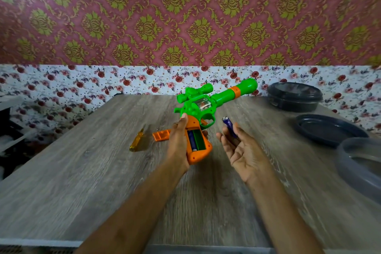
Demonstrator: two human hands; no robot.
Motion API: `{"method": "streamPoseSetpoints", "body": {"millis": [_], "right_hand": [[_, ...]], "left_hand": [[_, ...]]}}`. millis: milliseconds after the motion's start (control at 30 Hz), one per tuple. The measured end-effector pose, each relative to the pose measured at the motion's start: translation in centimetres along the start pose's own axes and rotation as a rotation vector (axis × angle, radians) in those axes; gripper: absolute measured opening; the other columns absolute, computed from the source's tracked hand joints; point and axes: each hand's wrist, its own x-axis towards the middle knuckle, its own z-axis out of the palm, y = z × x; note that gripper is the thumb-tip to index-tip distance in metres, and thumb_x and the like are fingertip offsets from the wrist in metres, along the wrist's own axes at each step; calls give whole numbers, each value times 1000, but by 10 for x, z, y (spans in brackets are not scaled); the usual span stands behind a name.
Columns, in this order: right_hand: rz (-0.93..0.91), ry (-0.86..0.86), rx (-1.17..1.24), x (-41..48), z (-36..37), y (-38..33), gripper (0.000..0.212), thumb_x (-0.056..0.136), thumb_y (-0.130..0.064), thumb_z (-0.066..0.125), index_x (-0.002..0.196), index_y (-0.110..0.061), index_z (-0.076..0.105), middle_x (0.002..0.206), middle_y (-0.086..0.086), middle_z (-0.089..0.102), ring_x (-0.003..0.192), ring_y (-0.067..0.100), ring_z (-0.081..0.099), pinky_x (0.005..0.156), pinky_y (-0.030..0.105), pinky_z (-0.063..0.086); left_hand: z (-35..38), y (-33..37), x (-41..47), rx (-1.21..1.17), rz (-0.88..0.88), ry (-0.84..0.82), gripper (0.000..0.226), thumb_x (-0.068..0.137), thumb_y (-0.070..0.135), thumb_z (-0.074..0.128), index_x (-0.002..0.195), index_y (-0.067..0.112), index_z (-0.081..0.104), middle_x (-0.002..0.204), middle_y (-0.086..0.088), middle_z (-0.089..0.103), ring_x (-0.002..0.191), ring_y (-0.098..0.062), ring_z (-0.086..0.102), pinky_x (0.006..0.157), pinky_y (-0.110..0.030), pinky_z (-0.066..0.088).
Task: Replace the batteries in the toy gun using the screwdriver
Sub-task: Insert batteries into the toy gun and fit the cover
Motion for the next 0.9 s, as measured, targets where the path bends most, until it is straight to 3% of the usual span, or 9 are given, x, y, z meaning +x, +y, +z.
{"method": "streamPoseSetpoints", "body": {"millis": [167,233,300,467,567,733,833,900], "right_hand": [[-14,116,-55,1,-4,0,6,86,-13,57,85,-8,59,60,0,71,61,13,69,63,19,55],[-3,109,-27,3,-5,0,8,87,-7,53,82,-7,59,61,2,70,56,12,67,58,18,55],[-16,121,-88,5,-5,1,11,87,-4,52,79,-8,60,69,2,67,63,11,62,55,17,53],[-292,108,-459,3,-5,3,19,89,-13,55,101,-28,53,97,-4,68,87,5,56,71,22,37],[-446,59,-619,1,-2,4,17,90,-13,53,100,-27,56,104,-2,66,90,-3,54,72,13,41],[-510,60,-685,4,-4,9,13,87,-7,57,95,-17,57,89,-2,60,80,11,58,67,18,49],[-581,-15,-679,3,-3,8,17,80,0,64,90,-14,61,81,-3,62,67,-6,60,61,8,47],[-619,-48,-708,3,-3,8,23,77,3,66,87,-17,61,81,0,64,67,-6,60,63,9,48]], "left_hand": [[0,-1,1,7,0,-1,48,93,43,51,129,11,48,86,-11,67,61,-17,68,50,-26,55],[0,-1,1,13,5,0,48,93,43,50,129,12,48,87,-11,67,58,-15,68,49,-26,56],[0,-1,1,15,7,0,48,93,43,50,129,12,47,87,-11,67,56,-14,68,49,-26,56],[0,-1,1,-8,-11,-5,49,92,43,52,129,11,48,87,-12,67,56,-15,68,48,-26,55],[0,-1,0,-20,-30,-8,50,91,43,53,130,12,48,90,-12,67,58,-16,68,48,-26,55],[1,0,2,-1,-41,7,49,92,43,52,130,12,47,92,-12,67,64,-18,67,48,-26,55],[0,-1,2,26,-34,14,47,93,42,51,129,12,47,90,-12,67,56,-15,67,45,-24,54],[0,-2,4,33,-32,15,47,94,42,50,130,11,47,88,-11,66,51,-14,66,43,-23,52]]}}
